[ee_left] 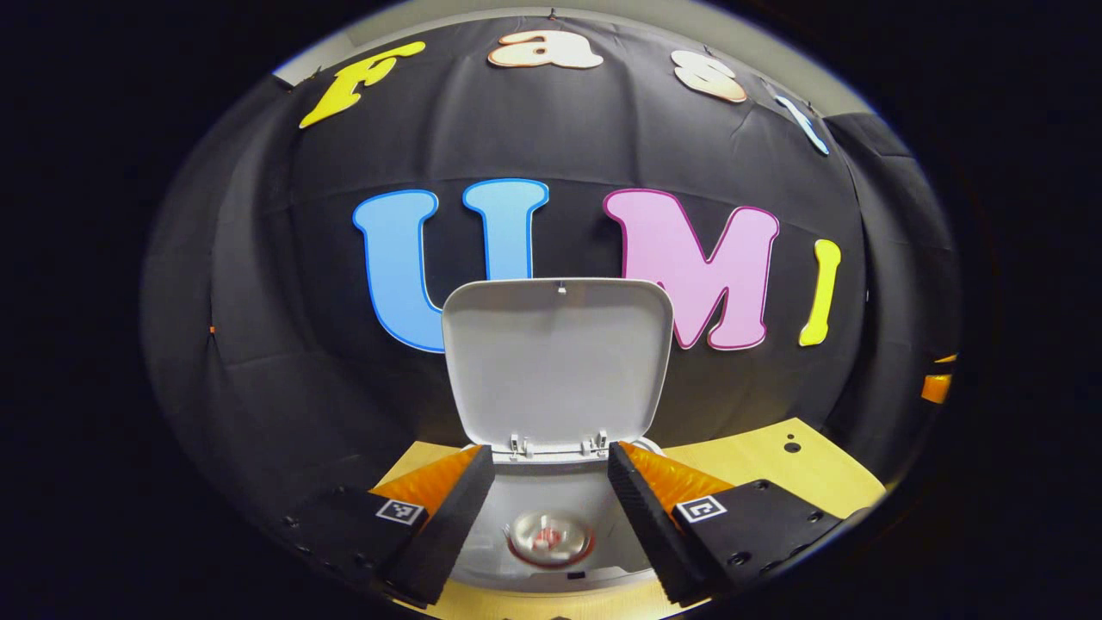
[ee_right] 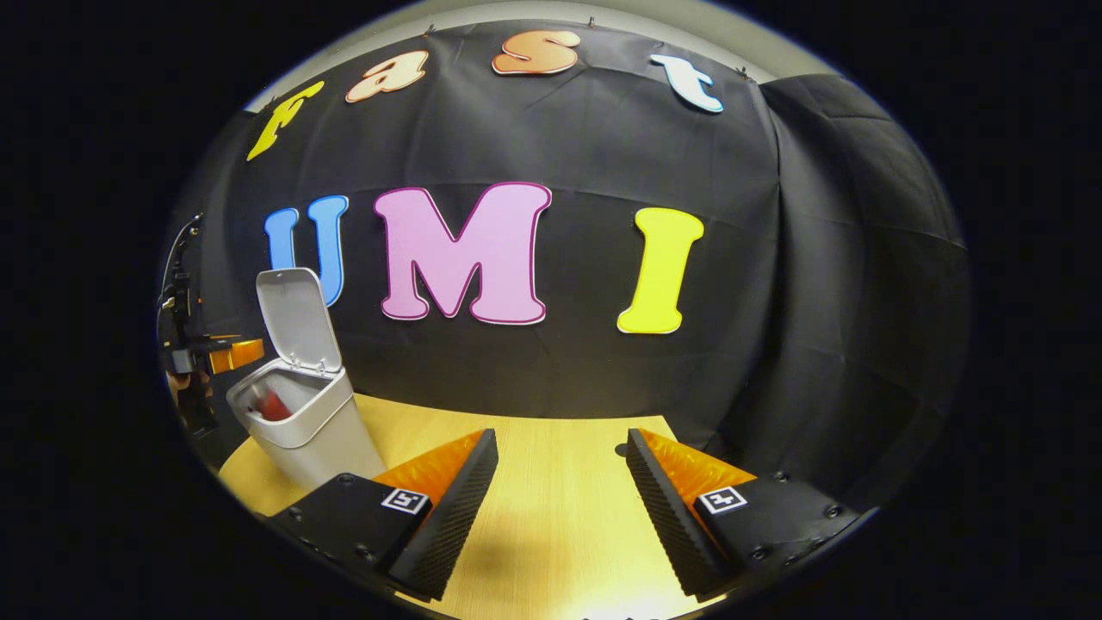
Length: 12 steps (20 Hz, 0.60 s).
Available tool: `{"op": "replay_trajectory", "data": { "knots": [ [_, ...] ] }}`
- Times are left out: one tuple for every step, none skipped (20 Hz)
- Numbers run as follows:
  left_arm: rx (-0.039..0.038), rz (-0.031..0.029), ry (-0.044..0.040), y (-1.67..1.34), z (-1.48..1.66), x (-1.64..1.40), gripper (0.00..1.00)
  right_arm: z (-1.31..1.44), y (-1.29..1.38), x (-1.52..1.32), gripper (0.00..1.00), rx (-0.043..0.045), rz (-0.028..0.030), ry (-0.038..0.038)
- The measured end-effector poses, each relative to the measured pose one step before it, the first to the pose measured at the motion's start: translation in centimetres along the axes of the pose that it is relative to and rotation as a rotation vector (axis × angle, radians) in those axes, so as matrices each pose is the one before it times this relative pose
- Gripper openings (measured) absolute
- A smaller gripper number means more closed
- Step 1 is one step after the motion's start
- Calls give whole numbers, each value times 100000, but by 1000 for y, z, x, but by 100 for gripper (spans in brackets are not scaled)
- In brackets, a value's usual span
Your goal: Press the lid of the desktop garbage bin to open it, pick up the crumpled paper on the desktop and throw it into the bin, then pick up the pop can on the desktop and drop it into the bin, and finally close the garbage bin lid.
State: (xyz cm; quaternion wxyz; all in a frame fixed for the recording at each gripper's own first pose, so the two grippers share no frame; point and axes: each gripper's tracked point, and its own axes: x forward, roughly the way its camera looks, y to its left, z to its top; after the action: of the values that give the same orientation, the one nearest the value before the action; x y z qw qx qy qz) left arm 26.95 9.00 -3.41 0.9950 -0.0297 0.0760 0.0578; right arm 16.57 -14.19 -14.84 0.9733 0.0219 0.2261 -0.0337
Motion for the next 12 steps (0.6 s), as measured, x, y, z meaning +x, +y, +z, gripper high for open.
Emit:
{"op": "replay_trajectory", "data": {
  "knots": [
    [-335,1090,-1742,224,578,-84,92,51,132,64,97,-79,427,-160],
    [-1236,455,-2665,119,982,-118,92,216,50,257,97,-221,395,-591],
    [-1011,73,-1324,15,702,-115,93,436,107,156,97,-462,580,-956],
    [-203,538,-8,203,635,-3,92,480,95,292,97,-752,679,-916],
    [305,472,-95,168,742,98,92,615,-67,321,97,-865,433,-928],
    [492,137,-713,121,1206,236,92,734,36,283,97,-724,494,-1214],
    [513,400,-790,262,1209,313,92,838,133,208,97,-442,891,-1257],
    [12,218,-638,372,1258,261,92,884,268,198,97,-257,704,-1448],
    [-259,-494,-1015,142,1465,376,92,835,28,342,97,21,846,-1398],
    [-54,-177,-1820,152,1643,601,92,942,341,236,97,17,960,-1503],
    [660,-128,-2004,337,1564,727,92,804,383,161,97,-25,1235,-1439],
    [967,-980,-812,222,1222,909,92,918,508,274,97,-169,1447,-1337]
  ]
}}
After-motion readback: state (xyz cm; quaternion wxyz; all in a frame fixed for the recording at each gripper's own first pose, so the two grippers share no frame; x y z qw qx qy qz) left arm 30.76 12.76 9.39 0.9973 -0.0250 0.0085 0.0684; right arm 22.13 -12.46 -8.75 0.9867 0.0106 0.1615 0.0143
